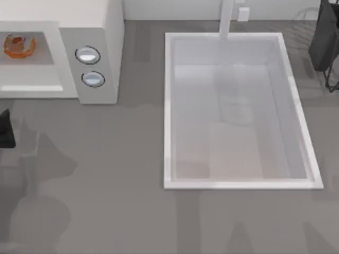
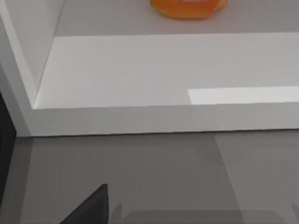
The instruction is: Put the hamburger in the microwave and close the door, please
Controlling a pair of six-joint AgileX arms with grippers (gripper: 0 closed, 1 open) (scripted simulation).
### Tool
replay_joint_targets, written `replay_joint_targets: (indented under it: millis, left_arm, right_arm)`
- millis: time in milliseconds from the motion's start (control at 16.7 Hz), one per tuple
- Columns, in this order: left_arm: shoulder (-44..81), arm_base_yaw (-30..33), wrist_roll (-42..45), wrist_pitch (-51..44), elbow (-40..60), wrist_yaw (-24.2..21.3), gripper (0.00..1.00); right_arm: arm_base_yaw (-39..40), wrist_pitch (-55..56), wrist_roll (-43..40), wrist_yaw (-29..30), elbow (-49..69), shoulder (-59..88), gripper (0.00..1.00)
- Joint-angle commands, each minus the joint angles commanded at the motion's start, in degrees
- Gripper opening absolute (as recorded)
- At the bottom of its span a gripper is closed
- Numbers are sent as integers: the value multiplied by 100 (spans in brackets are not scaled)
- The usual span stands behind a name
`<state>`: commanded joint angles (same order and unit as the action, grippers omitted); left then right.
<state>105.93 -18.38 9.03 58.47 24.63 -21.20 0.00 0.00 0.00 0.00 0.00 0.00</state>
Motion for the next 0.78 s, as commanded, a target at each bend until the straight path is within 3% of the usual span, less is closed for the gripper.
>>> replay_joint_targets:
  millis: [360, 780]
  left_arm:
    - [-330, 44, -4, -431, 135, 7, 100]
    - [-1906, 34, -11, -2736, 671, 45, 100]
  right_arm:
    - [0, 0, 0, 0, 0, 0, 100]
    - [0, 0, 0, 0, 0, 0, 100]
